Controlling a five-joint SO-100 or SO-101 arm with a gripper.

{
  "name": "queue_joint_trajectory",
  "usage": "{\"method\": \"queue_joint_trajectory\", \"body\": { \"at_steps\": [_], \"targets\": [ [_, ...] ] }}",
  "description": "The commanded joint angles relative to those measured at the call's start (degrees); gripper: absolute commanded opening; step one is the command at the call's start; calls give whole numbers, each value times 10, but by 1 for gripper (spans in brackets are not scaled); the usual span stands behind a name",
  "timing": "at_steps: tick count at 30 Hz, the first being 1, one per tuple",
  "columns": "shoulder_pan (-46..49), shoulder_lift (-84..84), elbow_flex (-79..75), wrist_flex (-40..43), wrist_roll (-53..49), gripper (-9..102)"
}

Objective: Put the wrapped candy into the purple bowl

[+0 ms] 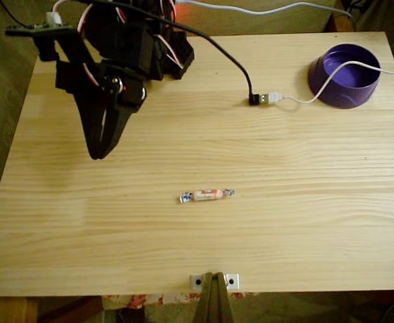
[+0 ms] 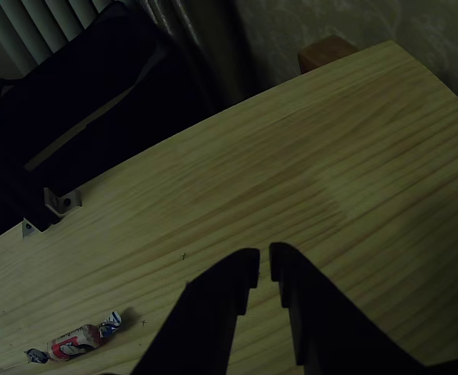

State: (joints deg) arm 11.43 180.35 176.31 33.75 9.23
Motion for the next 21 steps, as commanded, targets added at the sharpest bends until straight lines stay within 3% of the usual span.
{"method": "queue_joint_trajectory", "body": {
  "at_steps": [1, 3, 7, 15, 17, 18, 21],
  "targets": [
    [0, 4, 20, -15, -7, 4],
    [-27, 4, 20, -17, -40, 16],
    [-18, 4, 20, -17, -26, 22],
    [11, 4, 21, -17, 17, 14],
    [16, 4, 21, -18, 18, 25],
    [16, 4, 21, -20, 6, 24],
    [15, 4, 21, -18, 2, 16]
  ]
}}
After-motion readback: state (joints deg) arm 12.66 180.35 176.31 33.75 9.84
